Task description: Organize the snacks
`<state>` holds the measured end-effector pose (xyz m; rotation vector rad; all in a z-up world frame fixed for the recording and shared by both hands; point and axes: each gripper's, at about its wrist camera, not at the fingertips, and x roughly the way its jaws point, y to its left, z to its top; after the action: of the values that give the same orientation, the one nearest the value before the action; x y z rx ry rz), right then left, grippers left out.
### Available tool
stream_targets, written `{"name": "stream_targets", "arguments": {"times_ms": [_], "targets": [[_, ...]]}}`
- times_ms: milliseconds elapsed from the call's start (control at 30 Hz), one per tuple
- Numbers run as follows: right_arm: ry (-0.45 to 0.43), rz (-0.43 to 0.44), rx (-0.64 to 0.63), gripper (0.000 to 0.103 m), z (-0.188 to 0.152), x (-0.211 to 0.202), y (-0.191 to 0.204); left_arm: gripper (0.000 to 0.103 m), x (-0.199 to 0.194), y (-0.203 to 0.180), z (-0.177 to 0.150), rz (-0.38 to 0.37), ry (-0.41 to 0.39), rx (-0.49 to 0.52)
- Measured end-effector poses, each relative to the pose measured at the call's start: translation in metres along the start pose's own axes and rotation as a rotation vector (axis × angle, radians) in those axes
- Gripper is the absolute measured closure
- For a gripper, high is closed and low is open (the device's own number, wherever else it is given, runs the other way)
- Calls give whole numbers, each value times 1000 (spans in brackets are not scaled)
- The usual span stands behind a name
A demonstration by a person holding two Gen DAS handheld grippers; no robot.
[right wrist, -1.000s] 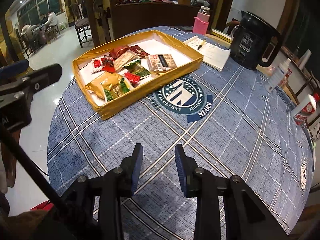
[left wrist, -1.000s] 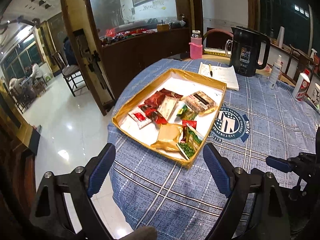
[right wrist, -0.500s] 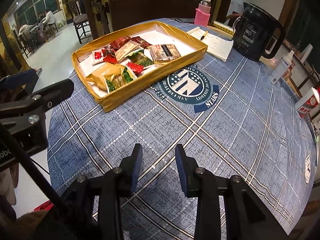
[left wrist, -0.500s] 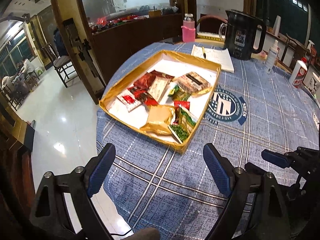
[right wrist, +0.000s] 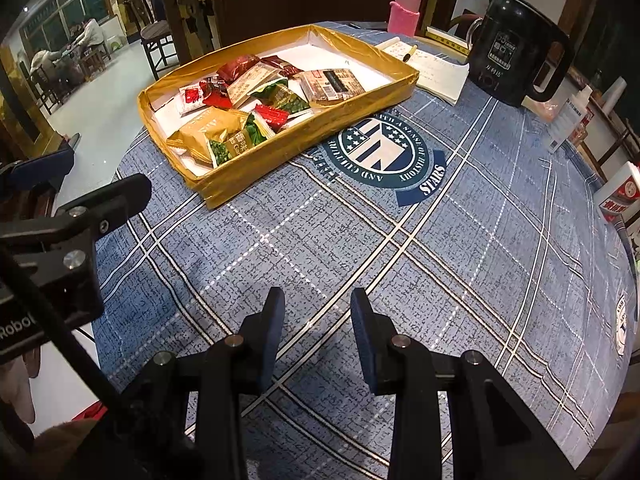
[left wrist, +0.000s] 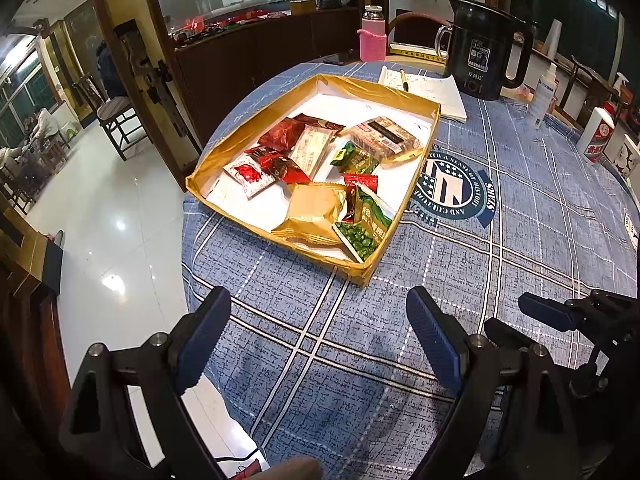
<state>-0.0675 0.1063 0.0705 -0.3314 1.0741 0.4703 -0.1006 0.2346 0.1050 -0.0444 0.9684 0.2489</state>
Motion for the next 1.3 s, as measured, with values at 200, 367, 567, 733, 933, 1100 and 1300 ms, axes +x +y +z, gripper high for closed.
{"name": "stream_targets", "arguments": {"times_ms": [200,367,567,733,933,1100,1300], "targets": [[12,-5,1,69,2,4,6,14,5,6,1,-4,11,4],[19,-7,0,69,7,8,13,14,9,15,1,0,17,7],[24,-4,-6,69,15,12,25,14,17,27,4,32,33,25],[25,-5,-5,69,22,15,33,14,22,38,10,53,31,41],[32,-12,4,69,33,20,45,14,36,48,17,68,63,63],[39,-24,25,69,40,23,51,14,45,53,24,57,76,83],[44,-45,52,69,44,25,54,14,53,54,35,22,79,107]]}}
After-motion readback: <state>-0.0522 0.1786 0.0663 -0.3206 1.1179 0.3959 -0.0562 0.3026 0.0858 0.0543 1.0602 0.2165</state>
